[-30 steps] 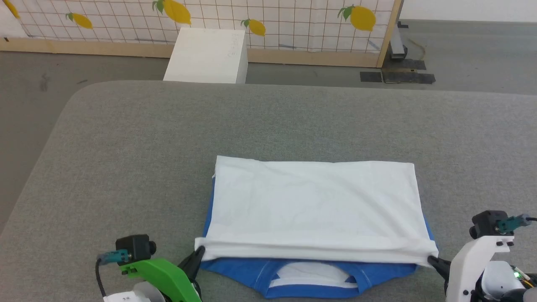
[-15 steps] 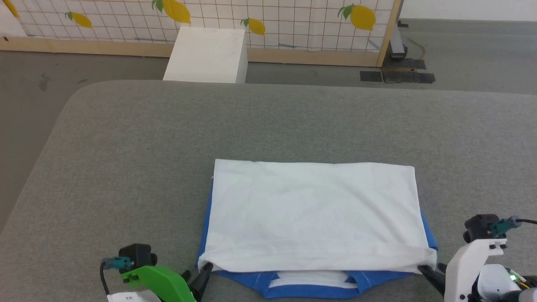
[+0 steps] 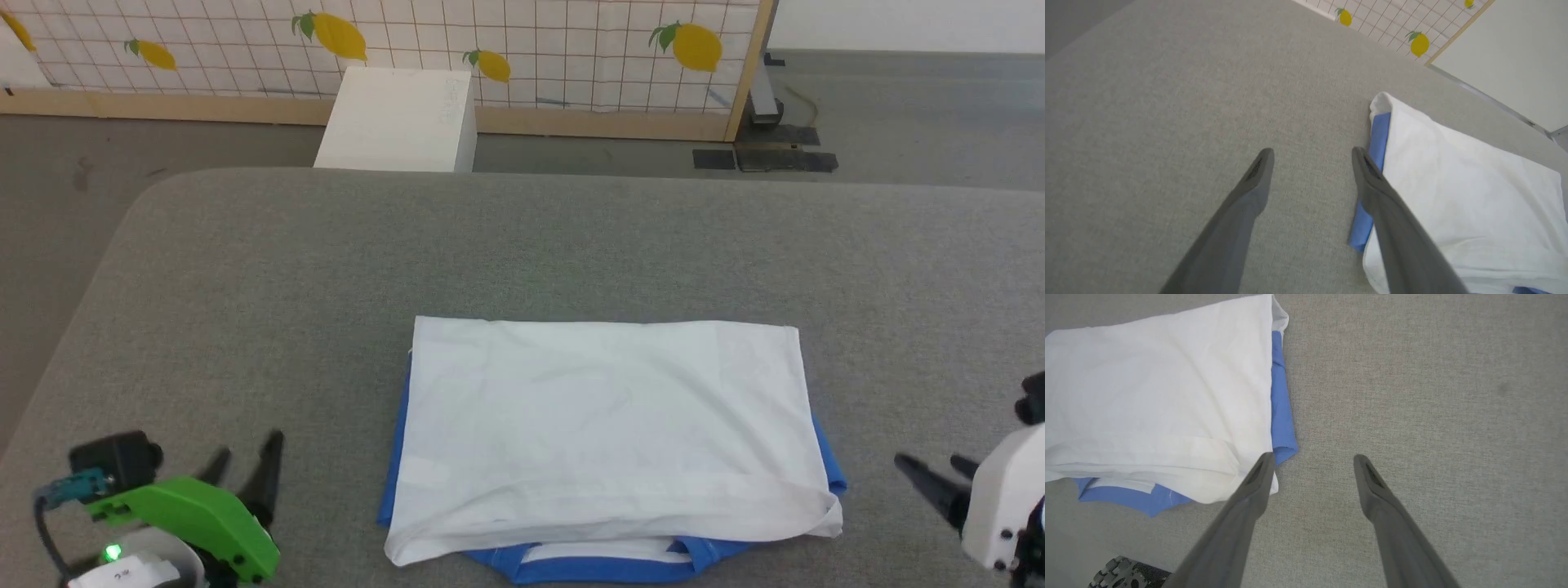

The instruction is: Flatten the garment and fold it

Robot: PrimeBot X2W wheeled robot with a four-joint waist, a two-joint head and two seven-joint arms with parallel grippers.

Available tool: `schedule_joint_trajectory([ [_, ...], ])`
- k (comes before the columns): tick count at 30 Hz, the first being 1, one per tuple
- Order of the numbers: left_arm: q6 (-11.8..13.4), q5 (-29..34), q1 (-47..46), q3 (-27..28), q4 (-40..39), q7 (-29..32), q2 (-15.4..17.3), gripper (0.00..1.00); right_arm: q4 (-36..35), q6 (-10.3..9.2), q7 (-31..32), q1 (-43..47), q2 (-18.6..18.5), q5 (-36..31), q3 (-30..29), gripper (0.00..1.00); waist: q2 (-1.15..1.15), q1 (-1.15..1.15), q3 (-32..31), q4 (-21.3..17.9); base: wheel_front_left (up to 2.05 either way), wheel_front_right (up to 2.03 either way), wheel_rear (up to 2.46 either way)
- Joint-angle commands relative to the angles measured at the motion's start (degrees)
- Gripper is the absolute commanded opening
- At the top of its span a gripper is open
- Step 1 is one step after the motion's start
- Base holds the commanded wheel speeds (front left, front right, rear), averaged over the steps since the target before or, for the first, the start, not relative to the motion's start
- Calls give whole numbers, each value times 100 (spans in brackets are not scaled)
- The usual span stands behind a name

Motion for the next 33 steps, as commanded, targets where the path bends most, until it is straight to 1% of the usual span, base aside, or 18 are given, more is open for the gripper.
schedule_joint_trajectory([
  [1,-93,223,-132,56,-96,-308,68,100,-37,-9,-85,-169,-34,50,-3,100,0,0,68,5,0,0,0],
  [4,-271,735,-387,148,-213,-1245,75,100,60,-9,-196,-393,-156,145,147,100,0,0,215,21,0,0,0],
  [8,-442,1370,-710,97,-220,-2384,-35,100,315,-9,-298,-641,-382,269,514,100,0,0,487,77,0,0,0],
  [10,-457,1674,-862,121,-234,-2702,-160,100,464,-9,-367,-760,-472,323,647,100,0,0,638,115,0,0,0],
  [14,-544,2263,-1075,236,-354,-2818,-433,100,696,-9,-470,-955,-576,440,840,100,0,0,878,194,0,0,0],
  [15,-606,2452,-1122,341,-462,-2821,-585,100,764,-9,-482,-1005,-622,468,929,100,0,0,953,216,0,0,0],
  [18,-802,2826,-1119,496,-588,-2823,-861,100,908,-9,-498,-1086,-668,571,1108,100,0,0,1064,250,0,0,0],
  [21,-946,2966,-1084,704,-589,-2824,-1224,100,1034,-9,-536,-1133,-700,683,1324,100,0,0,1147,281,0,0,0],
  [27,-1241,3153,-1064,944,-410,-2824,-1746,100,1226,-9,-626,-1225,-680,819,1736,100,0,0,1238,303,0,0,0],
  [29,-1313,3210,-1045,1005,-327,-2824,-1861,100,1283,-9,-668,-1272,-652,859,1894,100,0,0,1250,292,0,0,0],
  [33,-1474,3305,-1005,1048,-80,-2825,-1989,100,1411,-9,-751,-1420,-566,979,2226,100,0,0,1247,263,0,0,0],
])
